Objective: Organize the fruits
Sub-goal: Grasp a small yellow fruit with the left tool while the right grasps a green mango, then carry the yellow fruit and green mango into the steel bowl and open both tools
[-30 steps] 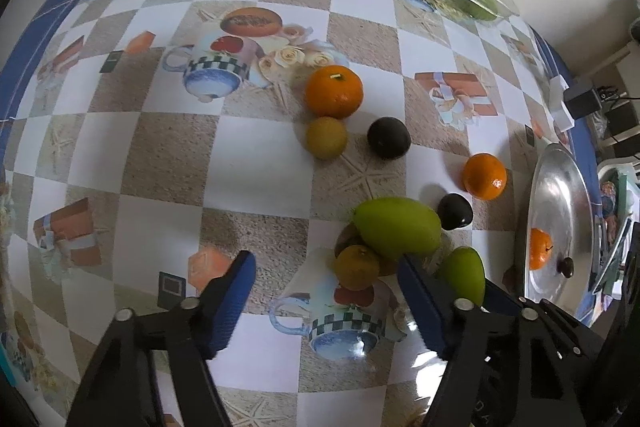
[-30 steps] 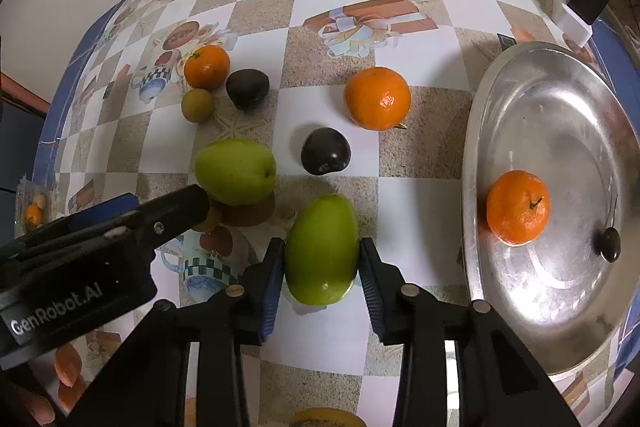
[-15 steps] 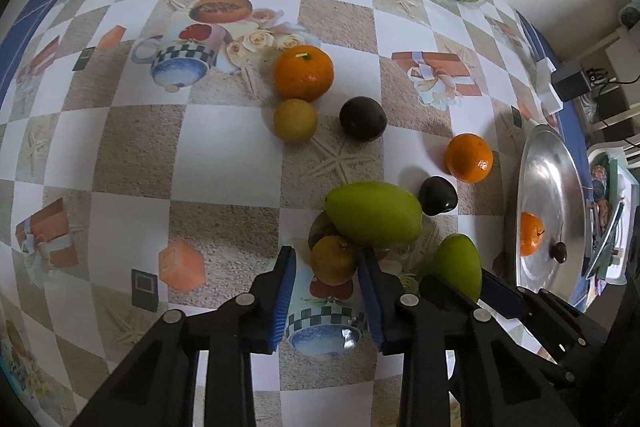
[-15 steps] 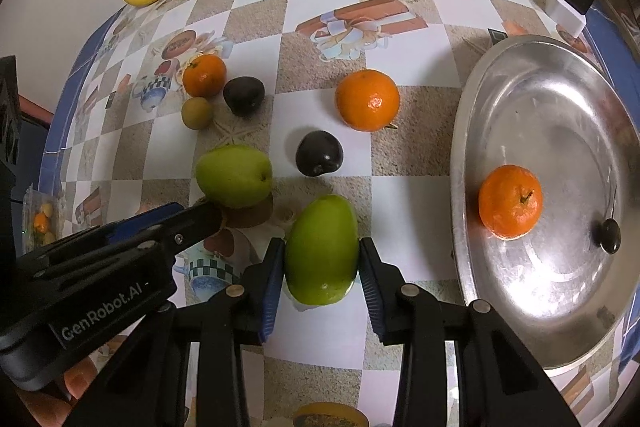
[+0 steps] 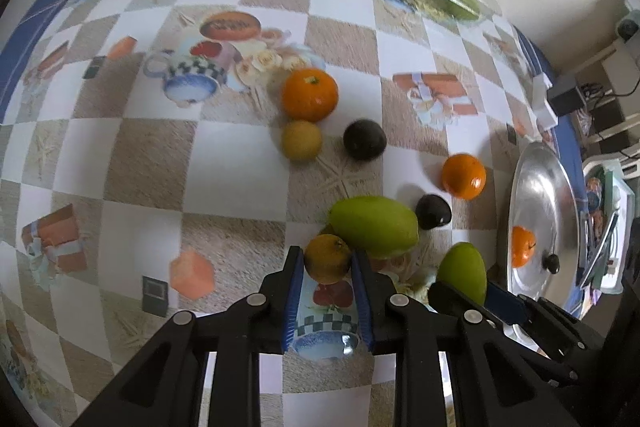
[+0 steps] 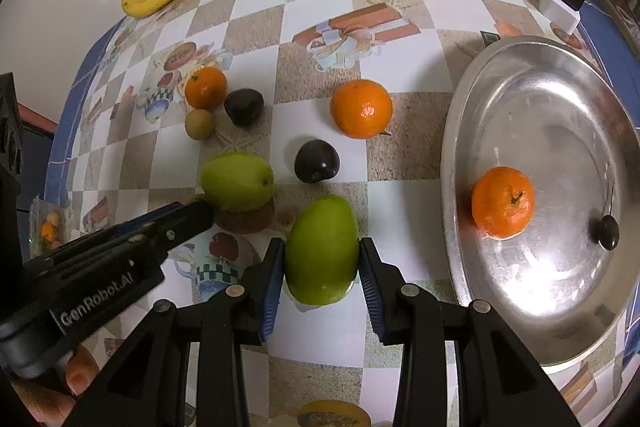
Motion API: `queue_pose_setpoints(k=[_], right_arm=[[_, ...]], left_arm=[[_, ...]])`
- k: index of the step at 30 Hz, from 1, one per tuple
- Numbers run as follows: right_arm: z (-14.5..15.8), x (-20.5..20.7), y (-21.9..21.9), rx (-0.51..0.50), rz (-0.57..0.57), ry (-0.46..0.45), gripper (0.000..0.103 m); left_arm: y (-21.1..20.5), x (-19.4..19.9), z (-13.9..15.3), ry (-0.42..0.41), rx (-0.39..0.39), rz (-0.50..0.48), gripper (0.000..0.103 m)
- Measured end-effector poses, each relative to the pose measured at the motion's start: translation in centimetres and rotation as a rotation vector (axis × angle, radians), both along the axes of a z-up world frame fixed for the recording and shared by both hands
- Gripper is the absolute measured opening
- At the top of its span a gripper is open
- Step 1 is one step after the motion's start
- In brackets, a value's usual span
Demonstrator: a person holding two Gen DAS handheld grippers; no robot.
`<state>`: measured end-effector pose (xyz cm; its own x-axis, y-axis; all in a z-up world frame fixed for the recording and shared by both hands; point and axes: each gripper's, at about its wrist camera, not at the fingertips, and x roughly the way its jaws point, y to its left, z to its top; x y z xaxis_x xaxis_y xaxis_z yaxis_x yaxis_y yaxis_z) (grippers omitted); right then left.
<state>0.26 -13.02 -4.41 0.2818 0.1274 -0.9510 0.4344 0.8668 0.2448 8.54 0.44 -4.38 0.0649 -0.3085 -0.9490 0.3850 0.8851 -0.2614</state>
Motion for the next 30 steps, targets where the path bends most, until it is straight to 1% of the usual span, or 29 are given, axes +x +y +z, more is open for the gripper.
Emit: queue_pose_setpoints(k=[3,10,14,18,23,26,30], right_arm=[[0.8,-0.2,-0.2,0.006,-0.007,-0.026,0.039],[2.9,-1.0,-1.2,0.0,-0.048,-0.079,0.038],[3.6,-1.6,-2.2,-0.019,-0.085,-0.088,0.038],[3.9,-2.2,-3.9,-0.015,-0.144,-0.087,0.038],[3.8,-4.3,-7.2,-0.016,-0.26,-0.069,0.038],[3.5,-5.6,-9.3,-0.025,-0.327,-0.055,0.038],[3.3,-7.2,-11.7,-0.036,-0.408,-0.036,0.038]], left_arm=[[0.5,0.3,0.8,-0.021,-0.016,0.022,0.026],[1.7,0.8,3.5,-0.105,-0.038,0.069,0.026],[1.8,1.0,4.5,-0.141,-0.04,0.081,0.026],[1.6,0.9,5.0,-0.157,-0.046,0.083,0.026],[0.5,0.3,5.6,-0.175,-0.041,0.051,0.026],[-0.7,-0.4,5.8,-0.172,-0.056,0.019,0.026],[-3.2,-2.0,6.2,-0.187,-0.051,-0.054,0.026]])
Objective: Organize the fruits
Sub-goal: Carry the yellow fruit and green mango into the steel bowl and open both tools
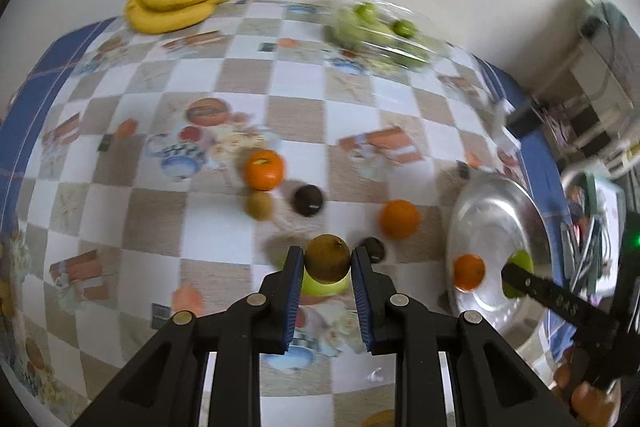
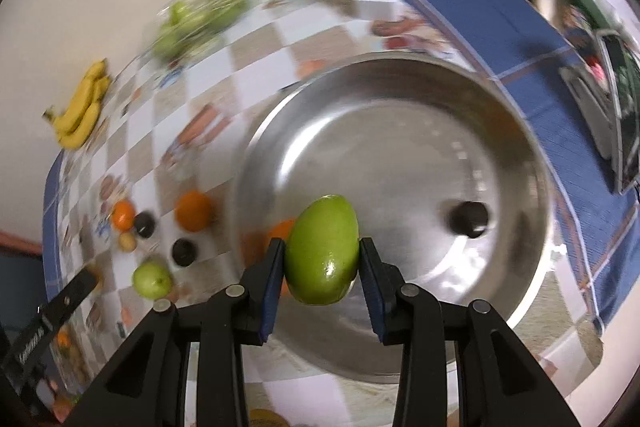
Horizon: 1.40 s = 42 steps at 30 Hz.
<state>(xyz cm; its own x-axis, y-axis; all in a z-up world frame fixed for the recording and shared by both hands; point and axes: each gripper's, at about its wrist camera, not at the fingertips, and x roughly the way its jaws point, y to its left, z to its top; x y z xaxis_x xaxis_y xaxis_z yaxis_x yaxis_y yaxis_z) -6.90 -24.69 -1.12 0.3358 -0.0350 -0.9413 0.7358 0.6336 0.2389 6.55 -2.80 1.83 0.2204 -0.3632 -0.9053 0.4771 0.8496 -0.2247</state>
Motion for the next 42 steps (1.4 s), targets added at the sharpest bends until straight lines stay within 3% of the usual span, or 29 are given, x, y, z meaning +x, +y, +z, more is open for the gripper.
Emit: queue_pose_setpoints(k=[10,16,28,42], right_arm=[[0.2,-3.6,-3.7,-0.027,-0.123,0.012,0.038],[0.0,-5.0,-5.0,-0.024,-0.166,0.015,0.039],[-2.3,-4.1,-4.4,0.031,-0.112,0.058,0.039],[-4.1,-3.6,-3.8,0.06,-0.079,0.122,0.039]], left_arm=[[-8.2,-6.2,0.6,-0.06,-0.005,-0.283,0.026],[-10.9,-8.3,-0.2,-0.034,-0.024,-0.381,0.026],[-13.4,-10.3,-4.4,0.025,0.058,-0.468,0.026],[-13.9,-11.0,-5.7,0.039,0.097,-0.486,0.027]])
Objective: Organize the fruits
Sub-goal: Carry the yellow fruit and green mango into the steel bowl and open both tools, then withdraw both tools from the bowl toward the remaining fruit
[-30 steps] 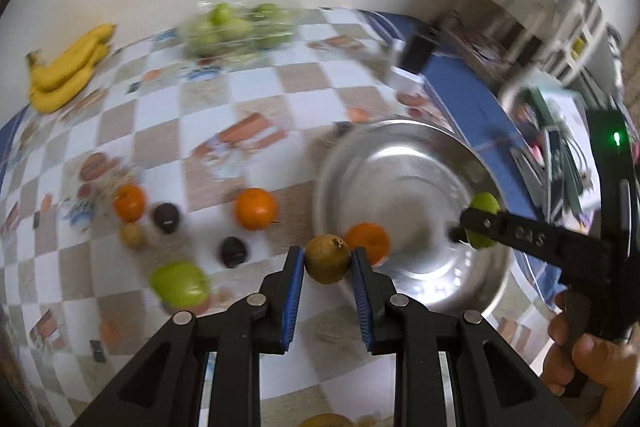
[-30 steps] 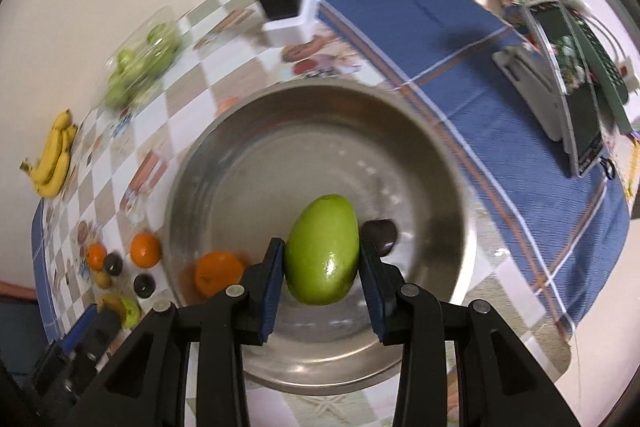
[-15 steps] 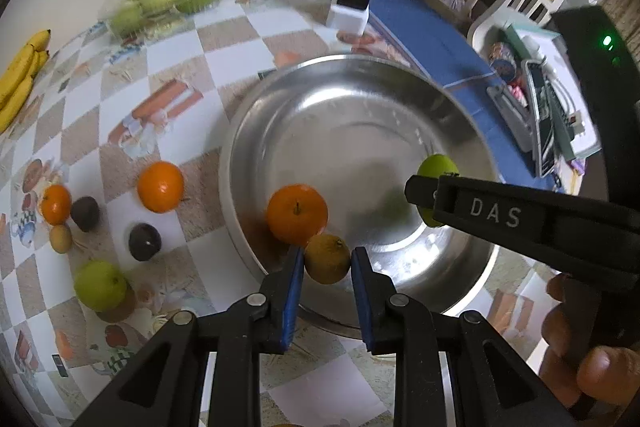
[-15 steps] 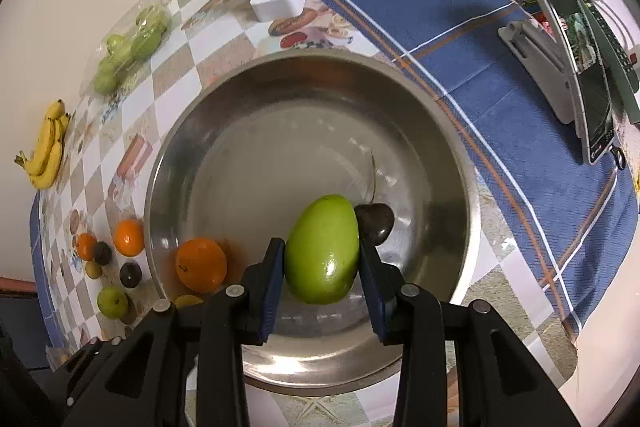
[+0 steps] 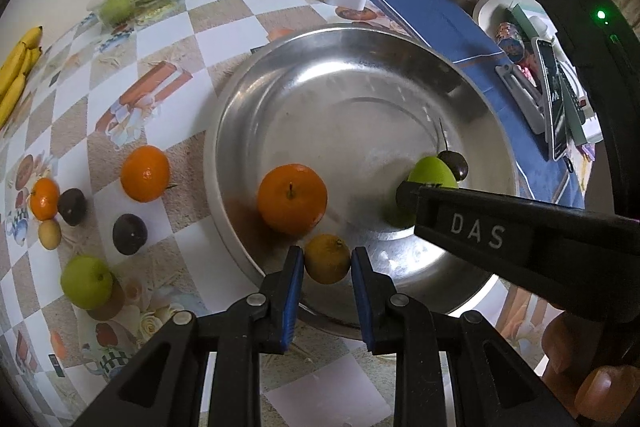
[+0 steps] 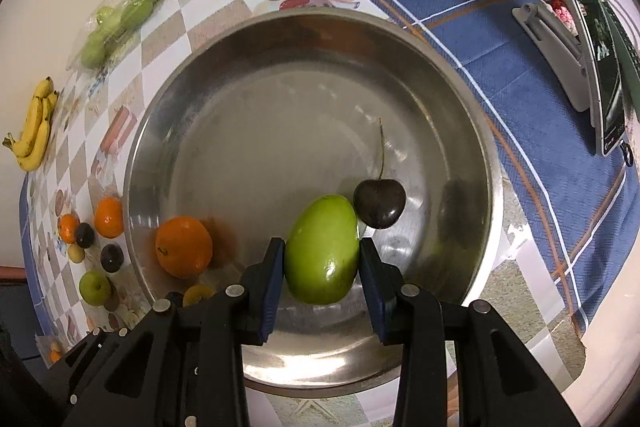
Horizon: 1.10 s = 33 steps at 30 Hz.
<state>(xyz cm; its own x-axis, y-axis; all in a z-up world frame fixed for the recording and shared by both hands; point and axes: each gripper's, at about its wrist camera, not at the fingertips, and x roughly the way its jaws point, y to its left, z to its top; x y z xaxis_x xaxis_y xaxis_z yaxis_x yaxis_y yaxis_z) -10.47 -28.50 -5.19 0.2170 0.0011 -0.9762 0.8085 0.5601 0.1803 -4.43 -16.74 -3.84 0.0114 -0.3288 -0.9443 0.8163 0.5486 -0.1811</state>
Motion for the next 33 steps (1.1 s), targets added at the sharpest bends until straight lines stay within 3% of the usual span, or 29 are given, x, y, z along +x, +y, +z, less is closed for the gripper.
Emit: queue_pose_setpoints(k=[9,17,28,33], right_arm=[[0.2,0.7,0.6,-0.01,0.015,-0.01,0.04],[2.6,0.2,0.4,-0.065,-0.011,-0.071,0.04],[2.6,0.4,0.4,-0.066,-0.003,-0.069,0.04],[2.9,1.5,1.5,-0.098,0.068,-0.059,0.041]], left_arm=[[-0.3,0.0,0.0,0.007,0.0,0.005,0.028],[0.7,0.8,1.4,0.001,-0.026,0.034,0.028],[5.4,6.1,1.3,0.01,0.045,0.287,0.028],[8.1,8.5,2.3,0.009,0.005,0.418,0.028]])
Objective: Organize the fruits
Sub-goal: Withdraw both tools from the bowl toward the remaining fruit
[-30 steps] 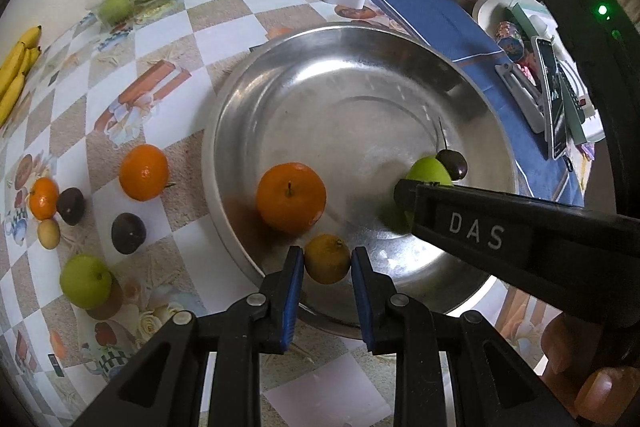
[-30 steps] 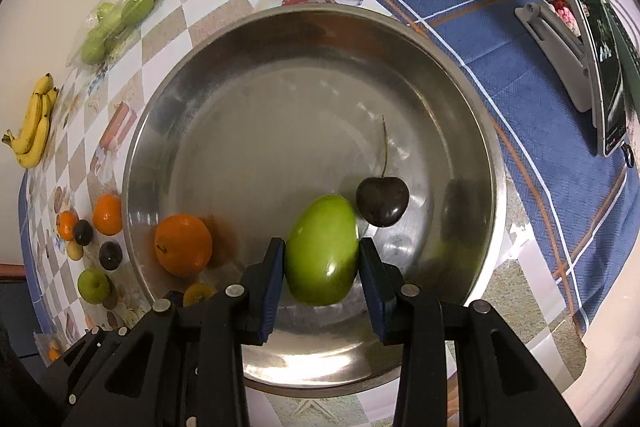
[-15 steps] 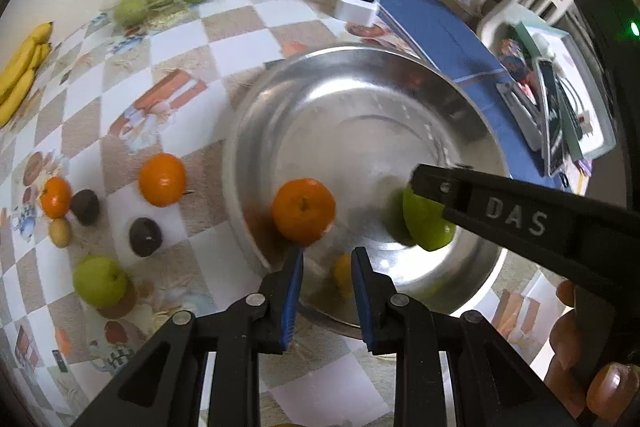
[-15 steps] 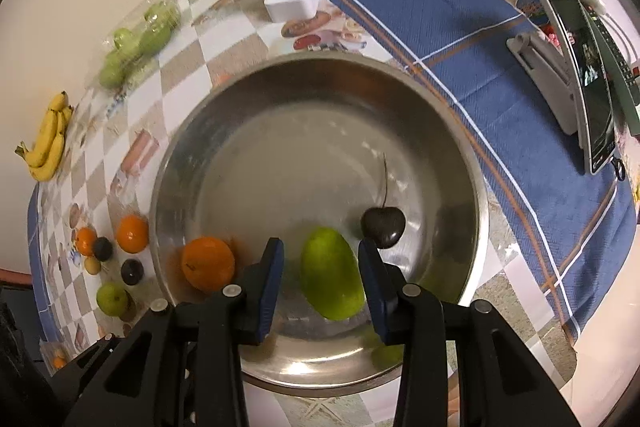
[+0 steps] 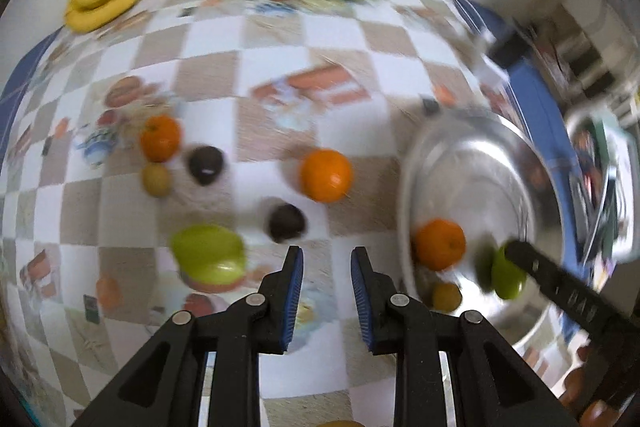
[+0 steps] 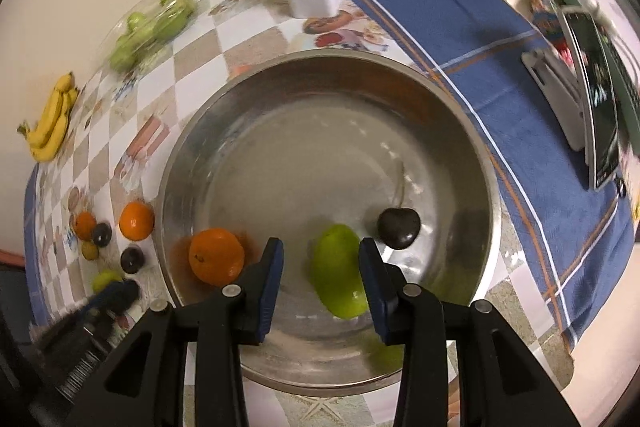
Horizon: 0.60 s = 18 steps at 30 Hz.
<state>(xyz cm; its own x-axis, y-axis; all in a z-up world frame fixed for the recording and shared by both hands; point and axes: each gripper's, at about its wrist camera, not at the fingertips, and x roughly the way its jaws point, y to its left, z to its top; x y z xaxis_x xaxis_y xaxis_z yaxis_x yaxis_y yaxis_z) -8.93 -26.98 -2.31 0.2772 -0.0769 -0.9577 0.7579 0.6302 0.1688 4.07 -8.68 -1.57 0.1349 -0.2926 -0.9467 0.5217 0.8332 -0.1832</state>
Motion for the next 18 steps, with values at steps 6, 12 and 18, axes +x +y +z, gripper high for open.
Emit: queue_pose_setpoints(k=[6,12,18], right_arm=[[0.2,0.5,0.6,-0.016,0.036,-0.004,0.041],[0.3,0.6,0.7,-0.038,0.044,0.002,0.069],[0.3,0.8,0.7,-0.06,0.054,0.001,0.081]], left_arm=[[2.2,1.7,0.8,-0.026,-0.019,0.11,0.028],[2.5,2.1,0.4,-0.045,0.029,0.15,0.072],[2.5,2.0,-0.2,-0.029,0.039,0.15,0.084]])
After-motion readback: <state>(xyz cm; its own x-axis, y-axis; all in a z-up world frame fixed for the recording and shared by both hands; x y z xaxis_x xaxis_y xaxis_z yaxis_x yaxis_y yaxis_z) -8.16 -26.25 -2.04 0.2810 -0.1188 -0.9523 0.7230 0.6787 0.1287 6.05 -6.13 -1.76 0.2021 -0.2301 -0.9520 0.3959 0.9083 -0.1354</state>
